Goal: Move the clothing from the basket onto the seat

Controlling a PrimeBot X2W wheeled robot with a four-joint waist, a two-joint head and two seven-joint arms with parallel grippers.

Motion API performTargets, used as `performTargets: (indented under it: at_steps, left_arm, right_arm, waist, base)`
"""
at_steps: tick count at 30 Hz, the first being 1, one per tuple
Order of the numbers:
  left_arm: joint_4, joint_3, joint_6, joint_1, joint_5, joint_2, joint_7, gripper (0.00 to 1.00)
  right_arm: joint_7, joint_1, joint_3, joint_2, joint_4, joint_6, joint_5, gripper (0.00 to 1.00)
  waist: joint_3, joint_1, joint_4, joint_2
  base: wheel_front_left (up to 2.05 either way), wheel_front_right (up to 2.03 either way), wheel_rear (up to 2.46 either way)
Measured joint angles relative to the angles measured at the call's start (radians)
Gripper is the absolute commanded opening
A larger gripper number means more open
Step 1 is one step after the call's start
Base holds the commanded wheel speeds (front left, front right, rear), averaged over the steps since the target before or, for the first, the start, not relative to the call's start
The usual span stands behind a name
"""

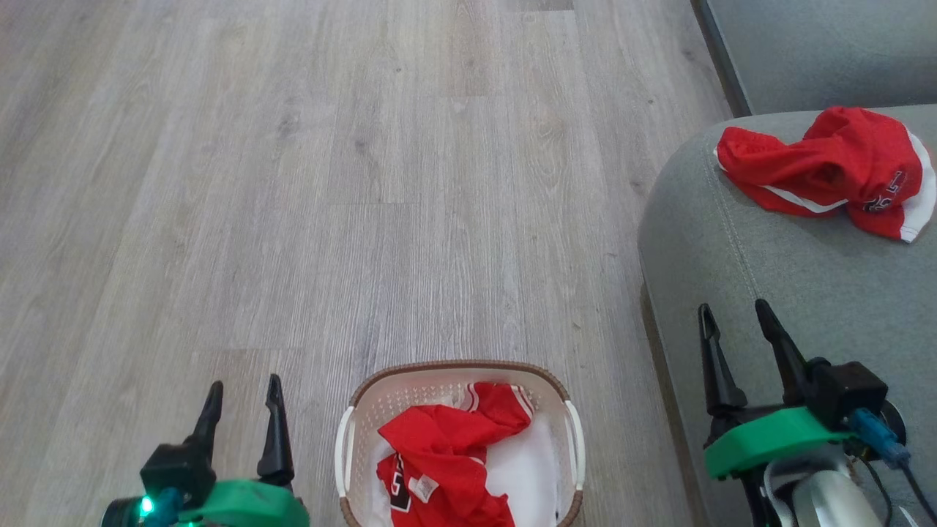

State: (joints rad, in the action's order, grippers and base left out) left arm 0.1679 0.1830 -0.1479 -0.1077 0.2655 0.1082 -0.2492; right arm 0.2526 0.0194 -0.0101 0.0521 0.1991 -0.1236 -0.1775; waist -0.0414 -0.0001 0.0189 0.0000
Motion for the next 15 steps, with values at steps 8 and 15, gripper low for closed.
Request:
performTargets:
  at_steps: [8,15]
  left_arm:
    - [0.011,-0.009,0.018,0.0,-0.019,-0.013,0.0,1.0]
    - [0.018,-0.027,0.027,0.0,-0.034,-0.018,0.0,1.0]
  right_arm:
    - [0.0,-0.009,0.003,0.0,0.004,0.0,0.0,1.0]
    - [0.0,-0.009,0.003,0.0,0.011,0.0,0.0,1.0]
  waist:
    - [-0.003,0.0,0.004,0.0]
    - [-0.006,0.0,0.005,0.0]
  base:
    - [0.0,0.0,0.0]
    - [0.0,0.0,0.0]
